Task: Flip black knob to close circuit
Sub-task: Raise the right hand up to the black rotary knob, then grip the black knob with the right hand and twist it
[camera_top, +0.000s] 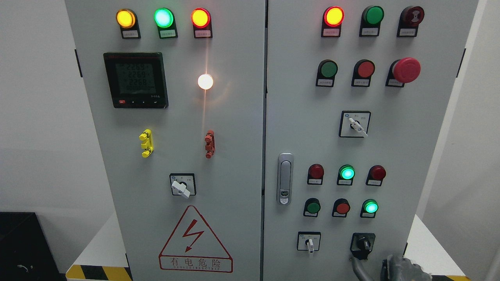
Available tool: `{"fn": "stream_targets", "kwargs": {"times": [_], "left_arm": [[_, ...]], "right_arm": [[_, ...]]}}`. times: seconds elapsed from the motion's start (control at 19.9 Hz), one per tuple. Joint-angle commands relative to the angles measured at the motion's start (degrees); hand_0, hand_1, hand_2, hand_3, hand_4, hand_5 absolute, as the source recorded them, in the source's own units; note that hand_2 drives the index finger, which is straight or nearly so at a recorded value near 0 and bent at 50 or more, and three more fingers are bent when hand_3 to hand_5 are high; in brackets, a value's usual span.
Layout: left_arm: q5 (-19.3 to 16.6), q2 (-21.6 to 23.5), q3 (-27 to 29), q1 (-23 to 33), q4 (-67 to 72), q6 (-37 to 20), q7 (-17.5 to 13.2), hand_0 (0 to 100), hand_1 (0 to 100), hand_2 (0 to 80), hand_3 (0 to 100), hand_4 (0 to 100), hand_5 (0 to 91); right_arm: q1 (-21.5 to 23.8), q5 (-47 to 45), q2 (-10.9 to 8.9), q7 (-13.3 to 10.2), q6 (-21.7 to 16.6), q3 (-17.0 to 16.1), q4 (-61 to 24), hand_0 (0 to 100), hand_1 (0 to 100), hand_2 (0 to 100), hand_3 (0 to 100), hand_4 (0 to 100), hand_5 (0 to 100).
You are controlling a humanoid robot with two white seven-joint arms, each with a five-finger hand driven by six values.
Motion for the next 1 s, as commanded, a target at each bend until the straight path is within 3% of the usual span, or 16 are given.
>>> {"fn": "stream_targets", "kwargs": {"times": [0.0,0.95], "left_arm": [[0.0,0.0,-0.05,0.0,0.01,-0.04,-0.02,12,56,0.0,0,0,0.0],[0.0,0.0,-0.05,0.0,0.01,-0.04,-0.02,12,56,0.0,0,0,0.0]], "right_arm": [[-0.73,0.2,-0.07,0.11,-0.04,-0.26,-0.2,0,0,95,100,100,100],[-1.26,0.38,-0.07,0.02,0.05,-1.14,-0.2,0,0,96,100,100,100]]}}
